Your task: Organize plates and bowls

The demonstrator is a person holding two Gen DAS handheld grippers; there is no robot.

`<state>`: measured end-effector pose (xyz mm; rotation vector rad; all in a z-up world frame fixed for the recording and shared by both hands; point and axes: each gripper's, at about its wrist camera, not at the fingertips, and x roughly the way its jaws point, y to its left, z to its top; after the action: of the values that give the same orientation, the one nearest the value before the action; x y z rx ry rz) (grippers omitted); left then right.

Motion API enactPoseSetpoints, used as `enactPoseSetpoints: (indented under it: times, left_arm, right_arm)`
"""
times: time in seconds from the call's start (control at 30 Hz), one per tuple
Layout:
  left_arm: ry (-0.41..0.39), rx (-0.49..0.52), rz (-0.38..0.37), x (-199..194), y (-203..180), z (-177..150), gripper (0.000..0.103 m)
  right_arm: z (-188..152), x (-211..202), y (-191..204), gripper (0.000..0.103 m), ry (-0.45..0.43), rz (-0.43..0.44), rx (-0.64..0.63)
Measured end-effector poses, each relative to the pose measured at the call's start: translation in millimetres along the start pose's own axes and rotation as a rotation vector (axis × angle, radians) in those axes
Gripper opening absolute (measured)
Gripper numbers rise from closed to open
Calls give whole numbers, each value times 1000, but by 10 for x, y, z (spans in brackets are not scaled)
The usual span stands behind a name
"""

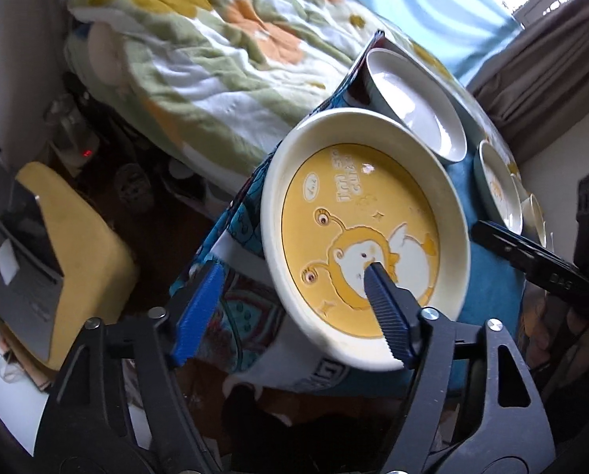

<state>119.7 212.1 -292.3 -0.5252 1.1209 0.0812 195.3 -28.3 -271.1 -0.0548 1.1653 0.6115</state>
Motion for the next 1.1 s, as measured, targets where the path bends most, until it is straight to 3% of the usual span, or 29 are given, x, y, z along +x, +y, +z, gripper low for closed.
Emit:
enactPoseSetpoints:
  times: [0.27,0.3,0.33,0.43,0.53,1.1]
  left_arm:
    - [67,22,-36,247,63,176,43]
    - [67,25,-35,252,66,187,38]
    - [70,29,-30,264,66,201,29]
    - [82,33,-20,288,74,213,17]
    - [82,47,4,293,65,204,15]
    - [7,155,116,118,-124,125,15]
  right_arm:
    - [123,302,1,40,73,51,12]
    - [123,331,1,33,75,54,13]
    - [120,346,-16,30,78,58,14]
    - [107,374,-29,22,80,62,18]
    - [67,353,-80,12,77,41,21]
    - [30,315,-96,12,44,46,36]
